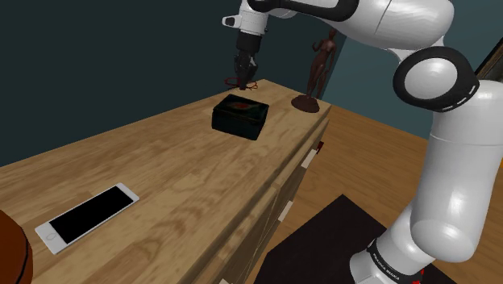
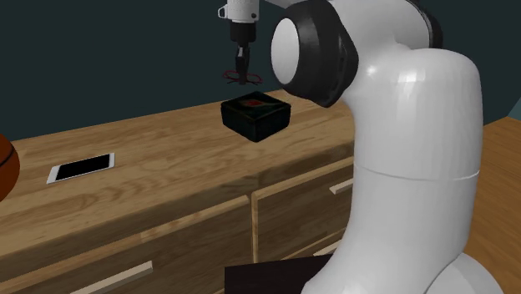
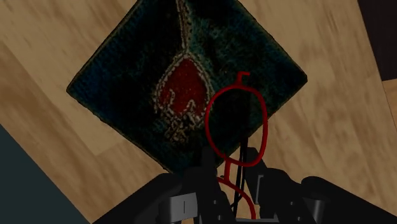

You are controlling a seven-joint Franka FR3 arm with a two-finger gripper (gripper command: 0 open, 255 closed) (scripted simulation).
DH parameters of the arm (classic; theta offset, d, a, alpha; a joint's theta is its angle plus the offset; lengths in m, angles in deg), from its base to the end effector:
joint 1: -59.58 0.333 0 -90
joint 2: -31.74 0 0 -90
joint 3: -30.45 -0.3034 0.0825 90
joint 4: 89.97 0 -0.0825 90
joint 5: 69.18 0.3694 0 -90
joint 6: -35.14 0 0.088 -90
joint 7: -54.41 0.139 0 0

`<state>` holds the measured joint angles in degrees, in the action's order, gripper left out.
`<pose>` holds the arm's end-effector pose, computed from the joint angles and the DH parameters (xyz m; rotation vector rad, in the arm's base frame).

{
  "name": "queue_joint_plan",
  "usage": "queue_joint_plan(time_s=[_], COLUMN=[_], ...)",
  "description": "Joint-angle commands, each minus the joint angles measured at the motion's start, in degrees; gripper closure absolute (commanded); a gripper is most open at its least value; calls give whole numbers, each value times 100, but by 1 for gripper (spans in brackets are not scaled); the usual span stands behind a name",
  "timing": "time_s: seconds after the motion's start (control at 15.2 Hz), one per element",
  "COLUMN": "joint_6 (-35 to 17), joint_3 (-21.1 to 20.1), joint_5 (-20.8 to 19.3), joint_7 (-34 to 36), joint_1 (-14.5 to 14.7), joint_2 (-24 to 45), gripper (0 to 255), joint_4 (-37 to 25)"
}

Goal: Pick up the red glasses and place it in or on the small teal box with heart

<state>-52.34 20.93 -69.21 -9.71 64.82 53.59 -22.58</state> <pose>0.6243 0.1439 0.5323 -2.3857 -1.9406 -0.0036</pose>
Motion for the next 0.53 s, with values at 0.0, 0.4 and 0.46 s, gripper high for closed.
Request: queue_joint_plan(time_s=[0.0,0.4,0.46], joint_6=[161,-222,-313], joint_3=[73,129,129], joint_5=[-8,9,12], joint_7=[-232,-437,-442], joint_1=[-145,-300,-305], joint_2=[199,198,173], gripper=[255,255,255], joint_4=[-347,46,161])
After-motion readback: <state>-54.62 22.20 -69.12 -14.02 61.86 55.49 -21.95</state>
